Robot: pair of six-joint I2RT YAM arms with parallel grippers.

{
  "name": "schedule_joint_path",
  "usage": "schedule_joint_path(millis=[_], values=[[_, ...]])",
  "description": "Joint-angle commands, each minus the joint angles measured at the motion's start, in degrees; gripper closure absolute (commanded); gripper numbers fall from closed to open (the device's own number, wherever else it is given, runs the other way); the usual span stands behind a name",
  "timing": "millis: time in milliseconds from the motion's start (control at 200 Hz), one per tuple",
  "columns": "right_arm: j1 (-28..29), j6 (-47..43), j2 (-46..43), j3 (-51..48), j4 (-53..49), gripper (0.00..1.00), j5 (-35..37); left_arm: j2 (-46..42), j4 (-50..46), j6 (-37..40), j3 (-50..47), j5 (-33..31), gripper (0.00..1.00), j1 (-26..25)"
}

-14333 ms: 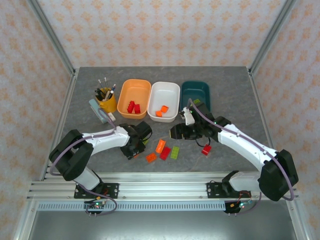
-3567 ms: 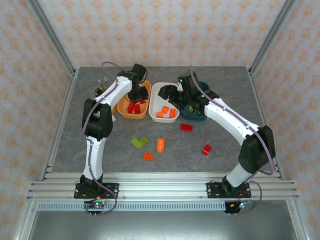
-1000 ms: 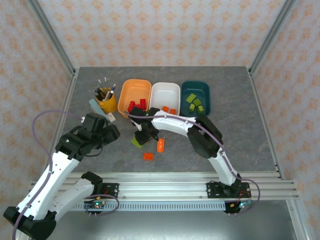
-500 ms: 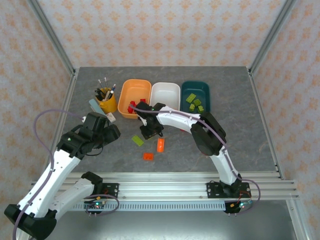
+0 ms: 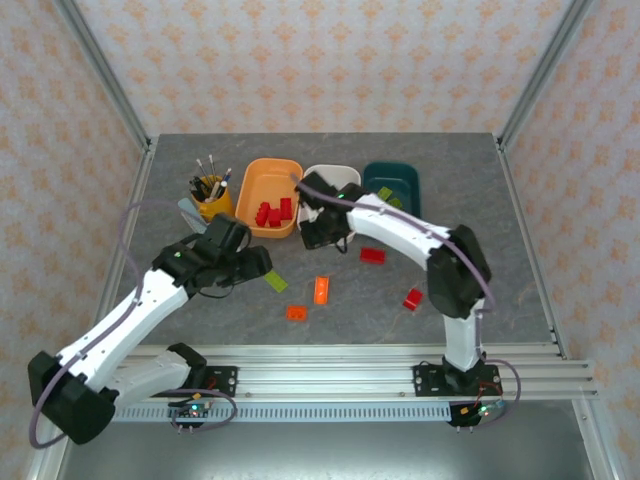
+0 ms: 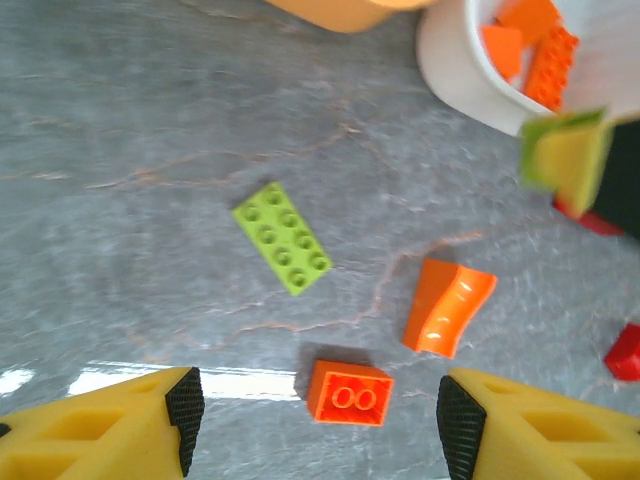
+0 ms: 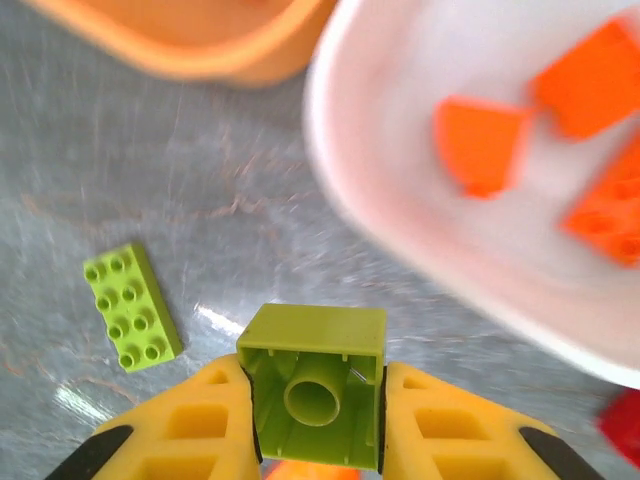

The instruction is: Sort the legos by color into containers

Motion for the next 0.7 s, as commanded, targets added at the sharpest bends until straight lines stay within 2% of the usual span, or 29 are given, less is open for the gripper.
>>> schedule_joint_path(millis=[0,160,290,465,696], values=[[-5.9,2.6,-5.4,-1.7,-2.5,0.78,3.9,4.4,6.5,2.7,5.3,1.6,0.34,-3.6],[-16.2,5.3,-6.6,-4.7,-2.0,0.78,2.6,11.5,10.9,3.3,11.3,2.5,0.34,-6.9],[-21.5,7.4,-4.4,-6.4,0.0,0.79,-0.9,16.0,12.7,3.9,16.4,2.5,0.33,-7.6],[-24.5,8.8,1.9,-3.5,-0.4,0.79,-3.0,19.8,12.4,4.8,21.2,2.7,0.33,-7.8],[-26.0,9.7,6.6,-1.6,-0.2,0.79,-3.7,20.0,12.4,4.1,21.1,2.1,0.33,-7.9]])
